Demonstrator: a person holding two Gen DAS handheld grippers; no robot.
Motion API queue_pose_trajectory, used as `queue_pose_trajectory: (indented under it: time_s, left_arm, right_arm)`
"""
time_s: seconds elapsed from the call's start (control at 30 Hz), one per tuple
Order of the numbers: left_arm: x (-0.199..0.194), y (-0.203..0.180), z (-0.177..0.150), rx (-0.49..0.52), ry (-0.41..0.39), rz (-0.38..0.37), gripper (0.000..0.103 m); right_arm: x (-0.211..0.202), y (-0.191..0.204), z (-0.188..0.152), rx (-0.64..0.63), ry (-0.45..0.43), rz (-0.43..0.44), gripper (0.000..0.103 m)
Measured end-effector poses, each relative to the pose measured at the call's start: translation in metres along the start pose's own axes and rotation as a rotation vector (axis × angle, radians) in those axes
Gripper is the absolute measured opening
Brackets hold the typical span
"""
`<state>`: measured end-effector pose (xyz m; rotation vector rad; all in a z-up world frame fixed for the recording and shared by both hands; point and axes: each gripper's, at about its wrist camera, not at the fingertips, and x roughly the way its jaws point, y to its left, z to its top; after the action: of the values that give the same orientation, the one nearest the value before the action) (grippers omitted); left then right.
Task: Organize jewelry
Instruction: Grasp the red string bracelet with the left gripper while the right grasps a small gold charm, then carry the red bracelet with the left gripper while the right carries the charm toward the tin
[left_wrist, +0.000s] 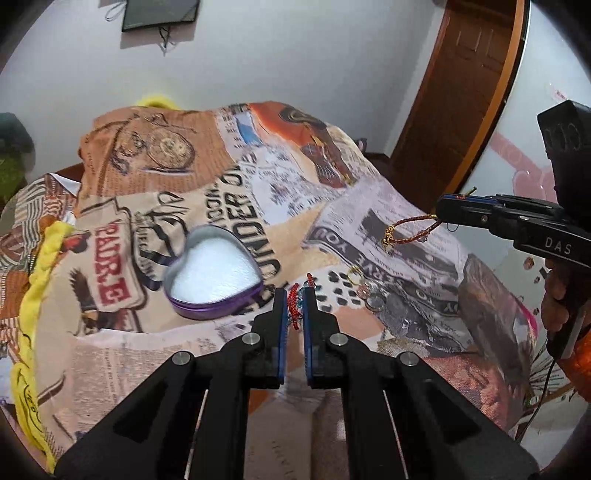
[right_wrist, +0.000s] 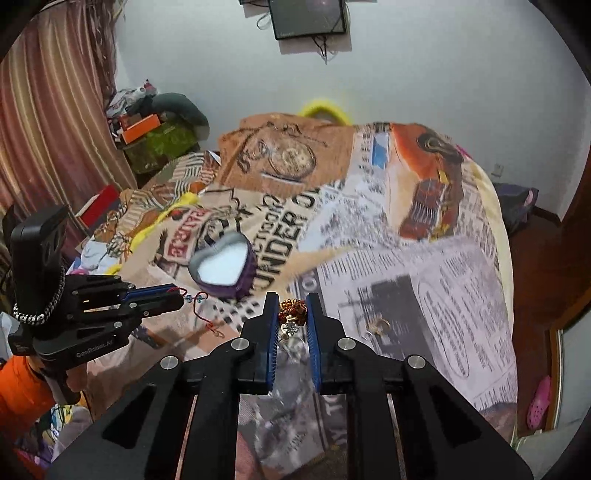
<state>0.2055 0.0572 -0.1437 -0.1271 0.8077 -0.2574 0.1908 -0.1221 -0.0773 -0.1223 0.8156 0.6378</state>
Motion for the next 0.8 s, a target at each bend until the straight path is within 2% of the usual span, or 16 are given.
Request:
queue_pose_trajectory:
  time_s: [0.3,0.53,0.63,0.8]
  left_arm:
    - [-0.026,0.034,0.014,-0.040,-0.071,0.055,0.006]
    - [-0.022,0.061,0.015,-0.074,-0.081,0.094,0.006]
    - [-0.016,0.066,0.011,-0.085,-0.067,0.086,0.006]
    - [-0.002,0.065,0.005,-0.076,-0.040,0.086,0.006]
  right_arm:
    - [0.015,0.024,0.024,-0.014,-0.023,0.059,0.013]
    - [0.039,0.041,0.032,-0.023,-0.007,0.103,0.013]
    - [0.052,0.038,0.025,-0.010,0.036,0.110,0.013]
    - [0.078,0.027,-0.007,0.006,0.199,0.130,0.013]
